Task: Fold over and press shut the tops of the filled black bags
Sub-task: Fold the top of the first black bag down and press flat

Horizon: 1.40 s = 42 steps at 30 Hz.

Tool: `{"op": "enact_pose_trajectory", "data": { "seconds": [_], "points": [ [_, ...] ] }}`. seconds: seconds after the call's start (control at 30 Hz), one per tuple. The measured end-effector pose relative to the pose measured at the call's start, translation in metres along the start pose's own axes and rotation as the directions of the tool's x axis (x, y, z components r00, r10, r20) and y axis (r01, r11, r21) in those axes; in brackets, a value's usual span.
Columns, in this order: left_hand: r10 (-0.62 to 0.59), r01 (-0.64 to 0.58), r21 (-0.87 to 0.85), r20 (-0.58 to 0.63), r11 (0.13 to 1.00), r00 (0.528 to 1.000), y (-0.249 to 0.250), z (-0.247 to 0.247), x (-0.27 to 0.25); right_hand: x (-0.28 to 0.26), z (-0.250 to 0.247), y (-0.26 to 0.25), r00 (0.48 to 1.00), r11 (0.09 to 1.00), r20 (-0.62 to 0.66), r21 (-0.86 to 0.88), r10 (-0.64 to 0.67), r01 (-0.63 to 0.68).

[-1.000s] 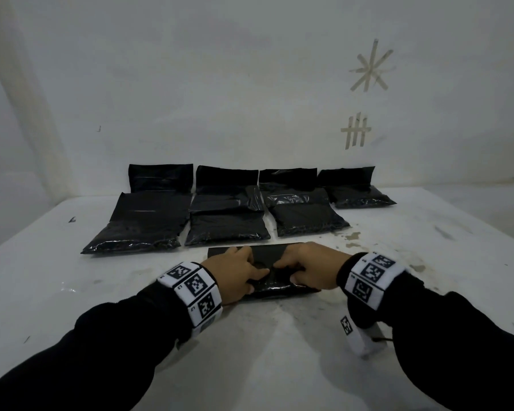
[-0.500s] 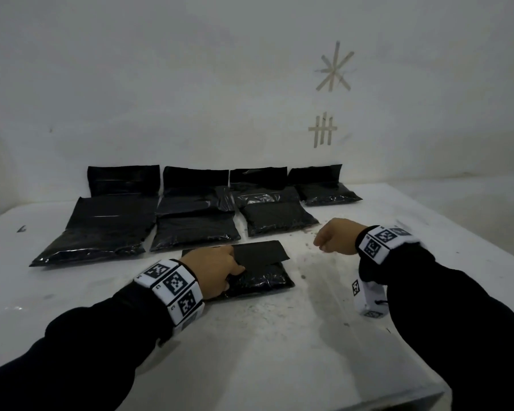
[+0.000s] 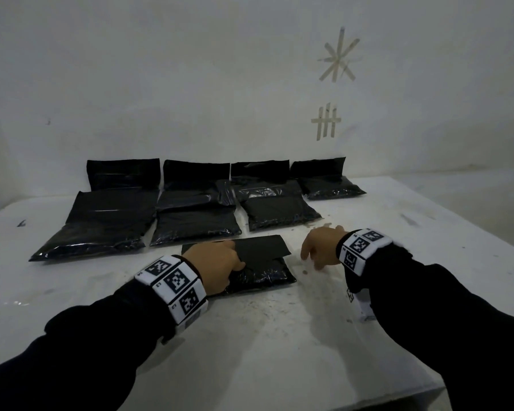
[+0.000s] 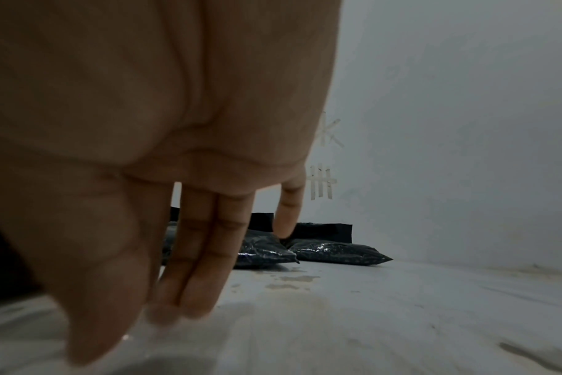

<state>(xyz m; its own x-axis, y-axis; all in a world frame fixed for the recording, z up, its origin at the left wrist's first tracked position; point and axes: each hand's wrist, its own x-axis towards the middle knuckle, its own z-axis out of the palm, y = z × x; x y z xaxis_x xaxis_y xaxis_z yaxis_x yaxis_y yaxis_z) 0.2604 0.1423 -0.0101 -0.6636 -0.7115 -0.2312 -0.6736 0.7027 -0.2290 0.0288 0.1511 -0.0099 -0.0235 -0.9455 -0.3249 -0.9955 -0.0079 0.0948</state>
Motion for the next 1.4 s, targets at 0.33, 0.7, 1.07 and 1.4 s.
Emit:
{"op": "enact_pose_trajectory", "data": {
  "seconds": [0.33, 0.7, 1.07, 1.4],
  "points": [
    [-0.009, 0.013, 0.072, -0.055, 0.997, 0.998, 0.002, 0.002, -0.002, -0.001, 0.002, 0.006, 0.994, 0.997, -0.104, 0.077, 0.014, -0.006],
    [0.039, -0.063, -0.174, -0.141, 0.983, 0.989, -0.003, 0.008, 0.0, -0.02, -0.016, 0.005, 0.994, 0.991, -0.102, 0.12, -0.047, 0.059],
    [-0.005, -0.009, -0.189, -0.071, 0.982, 0.997, 0.003, 0.01, -0.005, -0.042, -0.072, -0.013, 0.995, 0.988, -0.048, 0.116, -0.093, 0.098],
    [-0.028, 0.022, -0.145, -0.045, 0.989, 0.999, 0.008, 0.009, -0.008, -0.067, -0.101, -0.024, 0.991, 0.978, -0.035, 0.162, -0.129, 0.133]
  ]
}}
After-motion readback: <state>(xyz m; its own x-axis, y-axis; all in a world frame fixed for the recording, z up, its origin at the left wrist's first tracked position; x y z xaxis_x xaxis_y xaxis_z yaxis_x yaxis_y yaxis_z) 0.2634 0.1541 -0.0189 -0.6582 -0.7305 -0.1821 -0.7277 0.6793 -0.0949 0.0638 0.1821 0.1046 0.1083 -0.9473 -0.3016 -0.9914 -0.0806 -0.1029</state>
